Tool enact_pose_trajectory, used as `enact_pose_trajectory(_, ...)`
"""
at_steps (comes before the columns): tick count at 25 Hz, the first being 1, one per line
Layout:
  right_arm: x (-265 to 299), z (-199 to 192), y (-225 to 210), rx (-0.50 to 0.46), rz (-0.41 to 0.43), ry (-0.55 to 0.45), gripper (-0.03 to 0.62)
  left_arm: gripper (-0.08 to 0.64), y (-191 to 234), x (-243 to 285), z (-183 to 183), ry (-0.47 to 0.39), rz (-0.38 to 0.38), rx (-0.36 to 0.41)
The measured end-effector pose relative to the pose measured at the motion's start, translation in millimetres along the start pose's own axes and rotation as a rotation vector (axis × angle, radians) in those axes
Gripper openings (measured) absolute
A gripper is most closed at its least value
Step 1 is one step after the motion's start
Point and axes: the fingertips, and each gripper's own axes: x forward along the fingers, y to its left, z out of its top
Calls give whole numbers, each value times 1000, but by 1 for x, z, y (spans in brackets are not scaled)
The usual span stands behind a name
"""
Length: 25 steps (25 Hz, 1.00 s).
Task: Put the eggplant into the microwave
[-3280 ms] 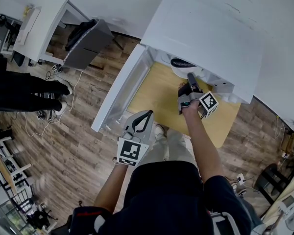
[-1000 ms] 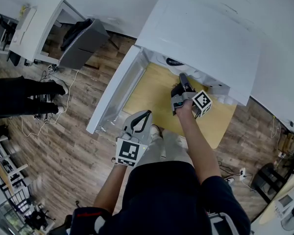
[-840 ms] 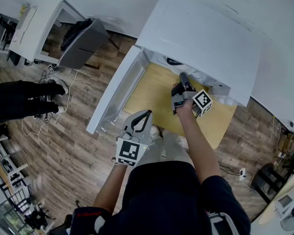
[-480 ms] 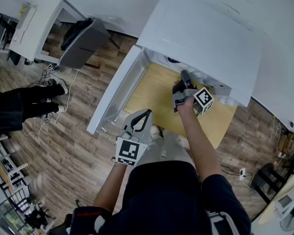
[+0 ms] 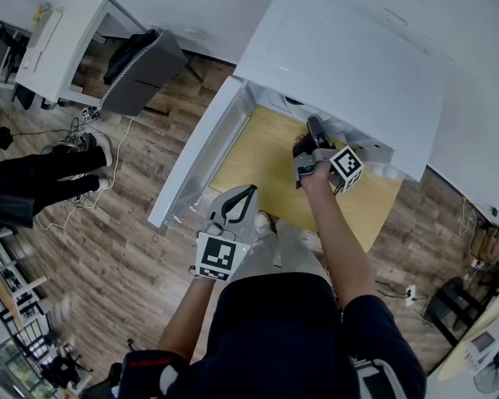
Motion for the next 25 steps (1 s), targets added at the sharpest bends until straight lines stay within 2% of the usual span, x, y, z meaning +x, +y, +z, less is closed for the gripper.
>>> enact_pose_trajectory(8,-2,-4,-2,8,0,9,26,17,2,-1,0,-4,1,-2)
enact_pose_trajectory(25,-2,-8,3,25,38,12,86,17,3,-3,-2,-3,1,-4)
